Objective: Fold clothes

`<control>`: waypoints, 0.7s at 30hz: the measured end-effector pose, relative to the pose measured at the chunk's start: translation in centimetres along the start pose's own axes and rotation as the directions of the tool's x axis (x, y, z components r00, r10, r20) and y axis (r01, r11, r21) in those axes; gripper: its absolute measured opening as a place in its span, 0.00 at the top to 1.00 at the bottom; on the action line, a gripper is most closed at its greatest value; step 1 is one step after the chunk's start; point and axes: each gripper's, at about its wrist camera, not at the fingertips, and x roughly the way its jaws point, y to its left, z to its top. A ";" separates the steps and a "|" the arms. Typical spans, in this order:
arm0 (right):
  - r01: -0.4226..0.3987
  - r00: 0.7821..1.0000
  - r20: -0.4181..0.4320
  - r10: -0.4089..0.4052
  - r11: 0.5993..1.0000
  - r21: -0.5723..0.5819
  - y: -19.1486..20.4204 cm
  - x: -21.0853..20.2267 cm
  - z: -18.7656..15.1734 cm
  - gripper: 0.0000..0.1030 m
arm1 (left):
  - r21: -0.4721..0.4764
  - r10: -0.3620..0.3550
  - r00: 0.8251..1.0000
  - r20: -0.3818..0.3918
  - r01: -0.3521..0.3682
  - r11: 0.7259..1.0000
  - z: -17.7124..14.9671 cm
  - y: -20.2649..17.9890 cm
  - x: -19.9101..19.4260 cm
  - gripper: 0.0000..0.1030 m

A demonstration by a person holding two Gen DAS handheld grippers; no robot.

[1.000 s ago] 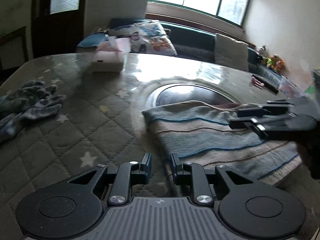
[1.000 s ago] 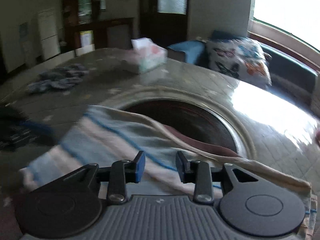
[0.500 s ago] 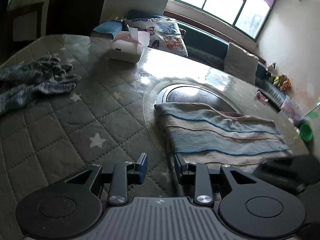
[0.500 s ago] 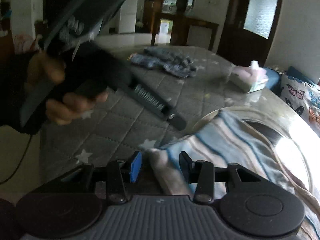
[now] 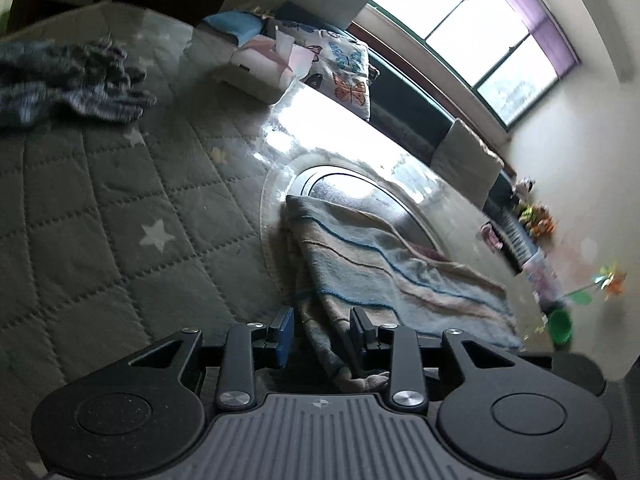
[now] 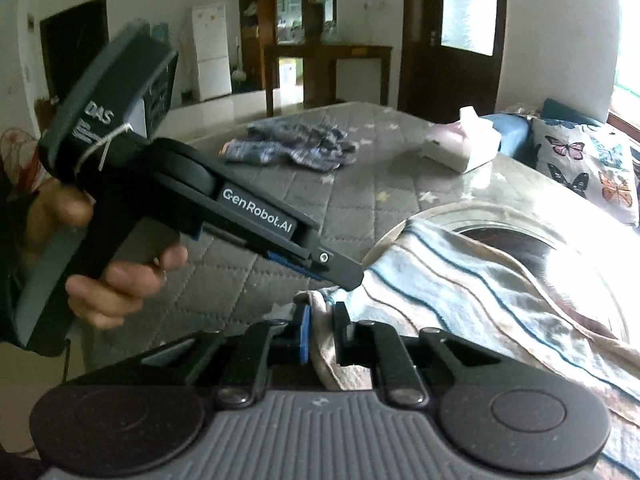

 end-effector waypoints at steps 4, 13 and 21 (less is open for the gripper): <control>0.001 1.000 0.020 -0.001 1.000 0.004 -0.1 -0.2 -0.1 0.90 | -0.070 -0.022 1.000 -0.016 0.020 0.997 0.2 0.3 0.5 0.67; -0.011 0.999 0.048 0.009 0.999 0.030 -0.5 -0.9 -0.5 0.90 | -0.169 -0.104 0.993 -0.047 0.095 0.981 0.1 0.5 2.1 0.80; -0.031 0.997 0.069 0.025 0.996 0.089 -2.2 -3.1 -0.8 0.83 | -0.096 -0.119 0.993 0.007 0.119 0.988 0.3 -0.9 1.5 0.92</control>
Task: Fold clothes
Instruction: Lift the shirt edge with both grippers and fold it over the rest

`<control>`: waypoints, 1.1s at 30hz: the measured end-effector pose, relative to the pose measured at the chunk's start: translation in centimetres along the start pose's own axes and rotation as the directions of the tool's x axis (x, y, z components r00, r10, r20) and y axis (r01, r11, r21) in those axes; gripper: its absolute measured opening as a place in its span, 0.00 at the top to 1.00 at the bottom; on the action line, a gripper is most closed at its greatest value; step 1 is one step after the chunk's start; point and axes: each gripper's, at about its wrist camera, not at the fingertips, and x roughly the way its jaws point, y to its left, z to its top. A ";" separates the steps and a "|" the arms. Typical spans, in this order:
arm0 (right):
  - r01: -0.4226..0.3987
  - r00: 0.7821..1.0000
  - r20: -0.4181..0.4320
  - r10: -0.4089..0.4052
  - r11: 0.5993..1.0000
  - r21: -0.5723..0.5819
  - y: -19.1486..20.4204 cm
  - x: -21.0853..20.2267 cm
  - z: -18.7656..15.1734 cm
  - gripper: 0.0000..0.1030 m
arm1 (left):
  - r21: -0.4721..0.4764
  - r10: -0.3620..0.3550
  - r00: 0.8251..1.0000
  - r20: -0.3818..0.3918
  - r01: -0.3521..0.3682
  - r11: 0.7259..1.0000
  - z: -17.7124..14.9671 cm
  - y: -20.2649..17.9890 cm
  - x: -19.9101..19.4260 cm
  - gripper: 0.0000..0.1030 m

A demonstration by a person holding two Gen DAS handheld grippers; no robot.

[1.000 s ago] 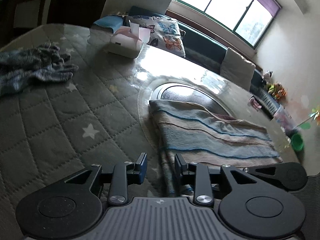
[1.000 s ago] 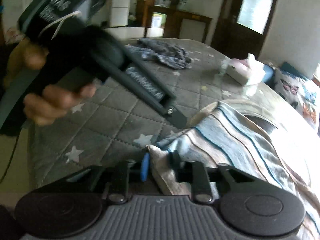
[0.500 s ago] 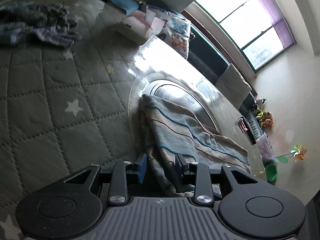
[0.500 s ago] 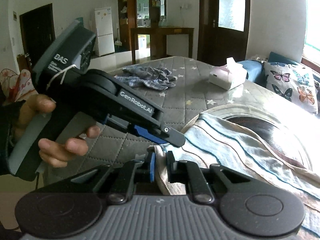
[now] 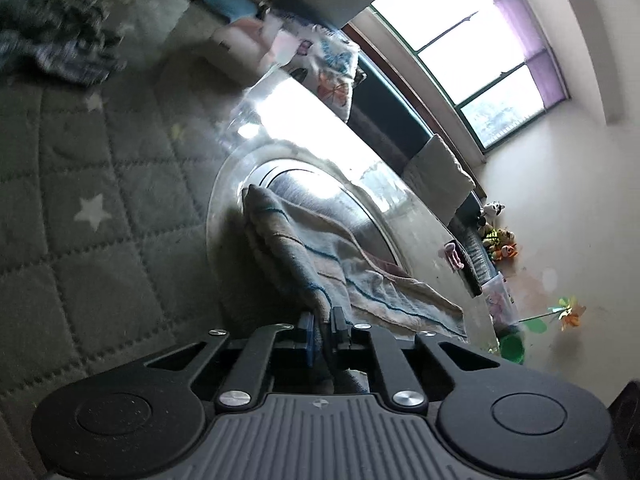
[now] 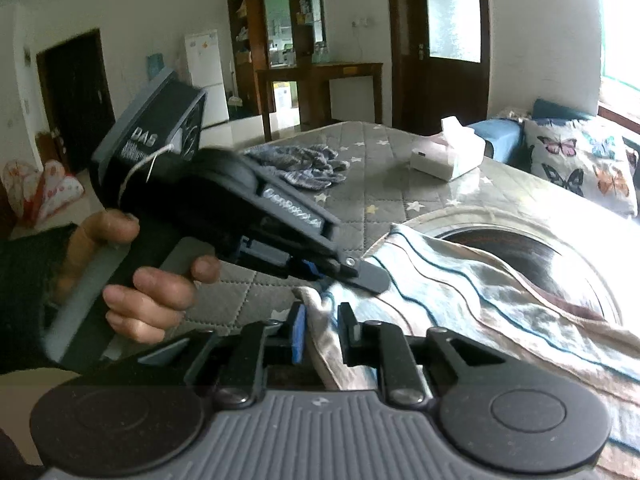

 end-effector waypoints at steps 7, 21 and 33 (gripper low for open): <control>0.150 0.989 0.000 -0.151 0.984 0.098 -5.3 -1.5 -0.3 0.82 | 0.042 -0.004 1.000 0.023 0.003 0.999 0.1 -1.0 -0.2 0.92; 0.362 0.932 -0.120 -0.343 0.904 0.226 -14.2 4.9 -2.0 0.84 | 0.134 -0.029 0.999 0.044 0.023 0.991 0.7 -3.4 -1.3 0.93; 0.392 0.915 -0.166 -0.368 0.908 0.149 -13.5 4.4 -1.8 0.84 | 0.155 -0.025 0.999 0.035 0.020 0.988 1.7 -6.2 -1.6 0.93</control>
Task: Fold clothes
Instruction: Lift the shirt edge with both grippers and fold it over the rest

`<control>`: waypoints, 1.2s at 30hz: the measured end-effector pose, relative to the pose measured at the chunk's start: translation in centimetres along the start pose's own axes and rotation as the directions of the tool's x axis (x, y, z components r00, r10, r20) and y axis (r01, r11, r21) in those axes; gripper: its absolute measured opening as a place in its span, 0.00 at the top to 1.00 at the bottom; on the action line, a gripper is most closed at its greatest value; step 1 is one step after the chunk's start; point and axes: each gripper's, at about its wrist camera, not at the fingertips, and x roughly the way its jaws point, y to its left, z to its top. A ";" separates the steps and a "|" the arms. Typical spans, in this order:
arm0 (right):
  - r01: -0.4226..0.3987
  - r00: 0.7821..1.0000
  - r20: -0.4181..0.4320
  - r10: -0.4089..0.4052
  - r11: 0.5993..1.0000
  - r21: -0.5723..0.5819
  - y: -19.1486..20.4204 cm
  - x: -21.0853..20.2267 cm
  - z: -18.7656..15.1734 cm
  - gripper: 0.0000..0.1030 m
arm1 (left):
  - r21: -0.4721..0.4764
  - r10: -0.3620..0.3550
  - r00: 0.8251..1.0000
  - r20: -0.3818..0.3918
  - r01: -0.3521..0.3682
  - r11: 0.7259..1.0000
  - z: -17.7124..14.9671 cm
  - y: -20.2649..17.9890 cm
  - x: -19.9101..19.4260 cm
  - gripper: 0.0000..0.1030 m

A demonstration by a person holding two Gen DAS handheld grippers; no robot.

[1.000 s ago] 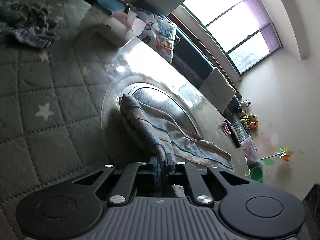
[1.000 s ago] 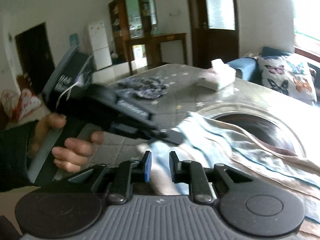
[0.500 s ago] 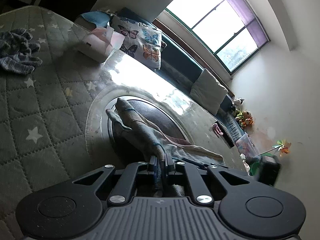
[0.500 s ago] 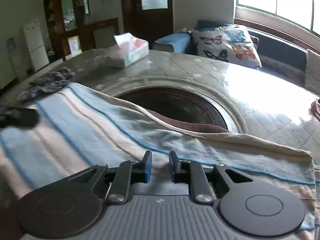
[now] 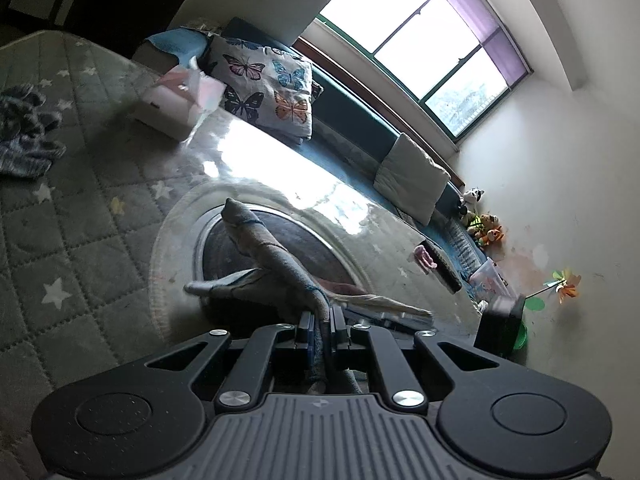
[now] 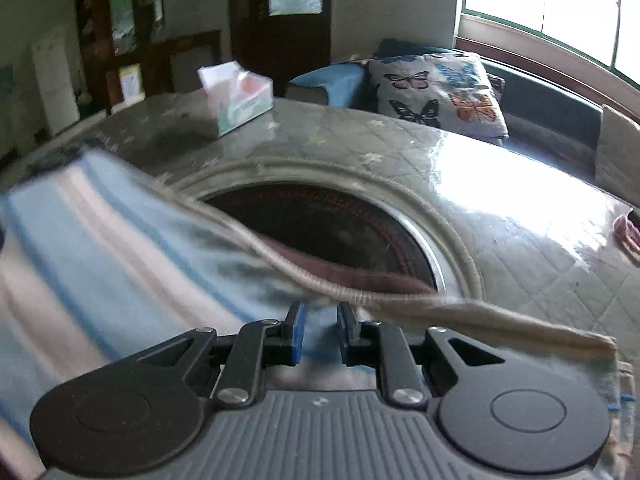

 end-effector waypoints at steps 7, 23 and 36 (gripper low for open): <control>-0.047 0.998 -0.036 0.046 0.997 -0.054 1.1 -4.0 -2.9 0.83 | 0.054 -0.004 1.000 -0.012 0.005 0.999 1.4 -6.0 0.8 0.93; 0.025 0.999 0.028 -0.029 0.992 0.127 -8.6 -14.1 -11.6 0.82 | 0.274 -0.010 0.987 -0.161 0.054 0.960 -2.0 -21.9 11.4 0.93; -0.029 0.996 0.086 0.005 0.961 0.273 -13.1 -17.1 -15.2 0.77 | 0.343 0.005 0.941 -0.338 0.118 0.932 -8.2 -23.2 20.1 0.85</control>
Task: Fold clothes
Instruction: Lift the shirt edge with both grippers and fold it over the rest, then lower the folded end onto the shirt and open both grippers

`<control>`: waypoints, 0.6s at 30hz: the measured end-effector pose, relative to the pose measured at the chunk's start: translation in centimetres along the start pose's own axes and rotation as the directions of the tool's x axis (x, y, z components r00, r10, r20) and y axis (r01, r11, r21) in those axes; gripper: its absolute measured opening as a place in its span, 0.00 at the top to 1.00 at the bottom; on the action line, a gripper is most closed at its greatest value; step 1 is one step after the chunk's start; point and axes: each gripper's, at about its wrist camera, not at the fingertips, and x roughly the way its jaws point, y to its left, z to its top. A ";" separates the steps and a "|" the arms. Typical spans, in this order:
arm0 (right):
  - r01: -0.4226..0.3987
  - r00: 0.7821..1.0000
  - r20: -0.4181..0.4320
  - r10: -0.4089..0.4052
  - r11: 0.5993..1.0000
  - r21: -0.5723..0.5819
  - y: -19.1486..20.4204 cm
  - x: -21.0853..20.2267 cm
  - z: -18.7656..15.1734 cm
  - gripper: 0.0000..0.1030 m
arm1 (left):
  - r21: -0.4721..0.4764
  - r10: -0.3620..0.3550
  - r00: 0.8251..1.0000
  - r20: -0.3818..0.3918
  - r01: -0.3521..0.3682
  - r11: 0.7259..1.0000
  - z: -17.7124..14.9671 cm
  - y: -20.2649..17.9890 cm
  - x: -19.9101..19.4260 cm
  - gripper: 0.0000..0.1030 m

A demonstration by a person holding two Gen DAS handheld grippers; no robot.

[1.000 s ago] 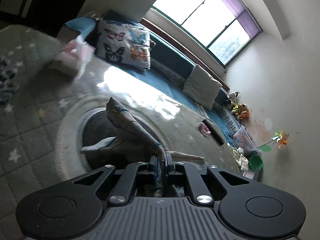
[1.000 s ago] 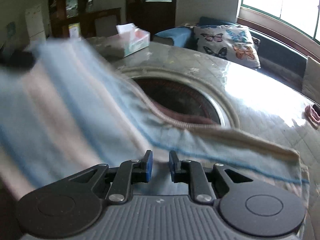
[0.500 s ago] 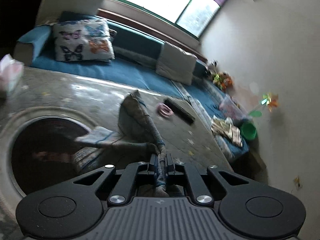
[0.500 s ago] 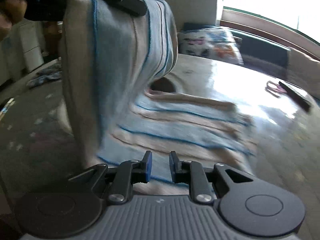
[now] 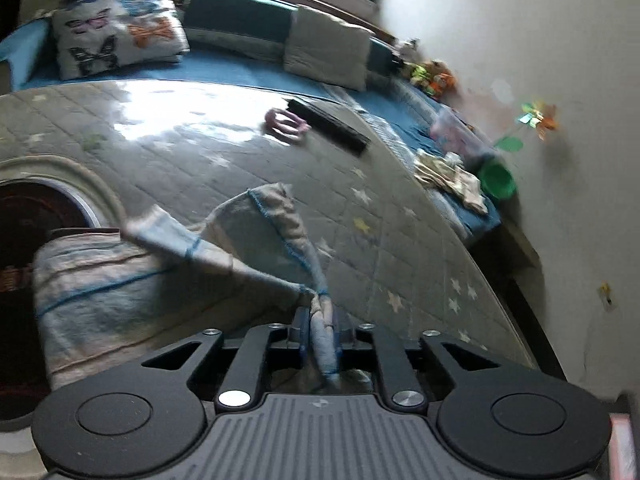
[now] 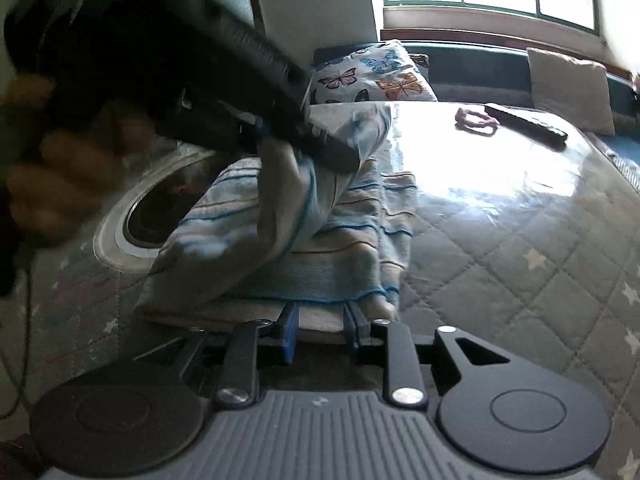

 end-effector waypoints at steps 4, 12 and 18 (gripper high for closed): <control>0.018 1.000 0.015 -0.019 0.999 0.035 -1.2 -1.7 -0.1 0.76 | 0.033 -0.082 0.996 -0.014 0.083 0.996 -0.7 -0.1 -0.1 0.85; 0.062 0.993 0.101 -0.066 0.997 0.046 -2.4 -5.1 1.5 0.76 | 0.172 -0.014 1.000 0.020 0.010 0.985 -2.7 0.8 -3.8 0.85; -0.015 0.990 0.139 0.015 1.000 -0.006 -0.6 -3.3 3.4 0.77 | 0.235 0.055 0.998 0.000 -0.054 0.971 -5.7 2.4 -4.7 0.85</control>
